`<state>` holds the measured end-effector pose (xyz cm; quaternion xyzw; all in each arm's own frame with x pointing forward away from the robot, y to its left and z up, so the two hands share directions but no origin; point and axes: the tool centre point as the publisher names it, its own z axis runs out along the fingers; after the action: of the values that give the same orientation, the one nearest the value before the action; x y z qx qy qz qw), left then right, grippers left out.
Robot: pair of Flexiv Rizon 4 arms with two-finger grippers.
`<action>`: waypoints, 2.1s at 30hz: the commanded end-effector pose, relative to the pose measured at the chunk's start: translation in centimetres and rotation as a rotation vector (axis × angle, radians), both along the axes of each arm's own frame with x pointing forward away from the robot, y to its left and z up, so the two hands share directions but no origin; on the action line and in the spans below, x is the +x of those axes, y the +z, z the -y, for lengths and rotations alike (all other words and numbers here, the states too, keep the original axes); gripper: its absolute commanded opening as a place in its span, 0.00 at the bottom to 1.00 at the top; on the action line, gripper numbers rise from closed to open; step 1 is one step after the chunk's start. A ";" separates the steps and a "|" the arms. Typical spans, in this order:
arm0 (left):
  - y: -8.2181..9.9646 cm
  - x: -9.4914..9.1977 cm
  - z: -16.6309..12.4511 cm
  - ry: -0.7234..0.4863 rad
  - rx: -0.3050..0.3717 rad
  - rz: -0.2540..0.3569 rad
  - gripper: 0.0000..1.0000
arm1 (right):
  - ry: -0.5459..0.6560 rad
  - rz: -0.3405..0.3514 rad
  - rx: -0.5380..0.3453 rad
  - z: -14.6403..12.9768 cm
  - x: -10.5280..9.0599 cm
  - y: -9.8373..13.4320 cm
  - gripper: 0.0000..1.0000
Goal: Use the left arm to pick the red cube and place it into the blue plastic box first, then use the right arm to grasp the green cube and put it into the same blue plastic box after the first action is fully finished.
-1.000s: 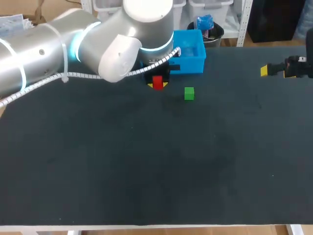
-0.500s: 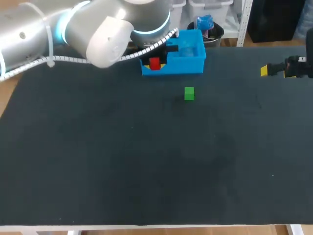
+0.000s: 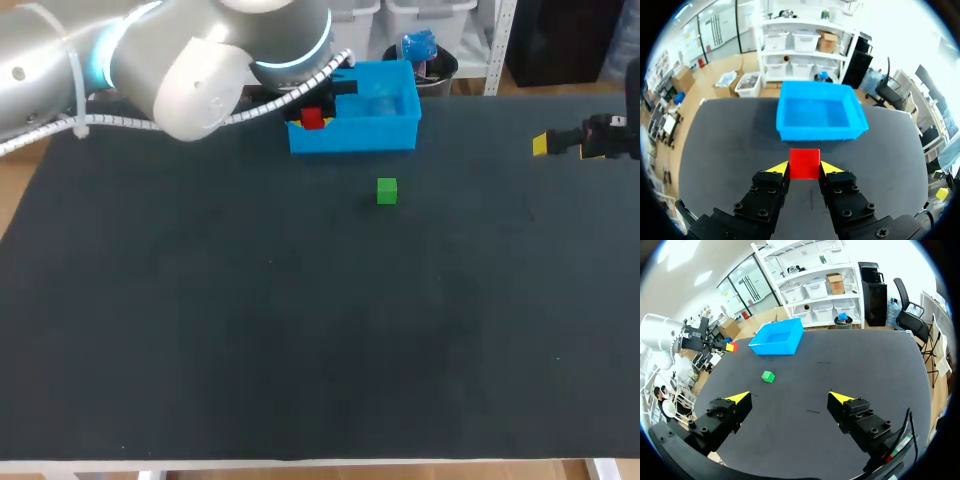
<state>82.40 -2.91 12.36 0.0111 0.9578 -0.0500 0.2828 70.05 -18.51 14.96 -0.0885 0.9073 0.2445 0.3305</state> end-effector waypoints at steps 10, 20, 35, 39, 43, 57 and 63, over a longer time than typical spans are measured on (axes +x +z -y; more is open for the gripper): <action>0.4 3.1 -1.6 -0.094 -0.061 0.072 0.00 | 0.001 0.000 0.000 0.0 0.0 0.0 1.00; -0.5 4.8 -1.2 -0.135 -0.069 0.073 0.00 | 0.001 0.000 0.000 0.0 0.0 0.0 1.00; -1.9 10.6 0.2 -0.163 -0.109 0.096 0.00 | 0.001 0.000 0.000 0.0 0.0 0.0 1.00; -2.5 12.0 0.3 -0.161 -0.127 0.078 0.00 | 0.001 0.000 0.000 0.0 0.0 0.0 1.00; -3.2 13.4 0.5 -0.160 -0.124 0.074 0.00 | 0.001 0.000 0.000 0.0 0.0 0.0 1.00; -5.4 15.3 1.4 -0.177 -0.124 0.049 0.00 | 0.001 0.000 0.000 0.0 0.0 0.0 1.00; -5.9 15.5 1.5 -0.181 -0.098 0.027 0.00 | 0.001 0.000 0.000 0.0 0.0 0.0 1.00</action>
<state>96.83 -3.99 6.57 0.0839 0.9419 -0.1285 0.2988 70.05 -18.51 14.97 -0.0885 0.9073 0.2445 0.3305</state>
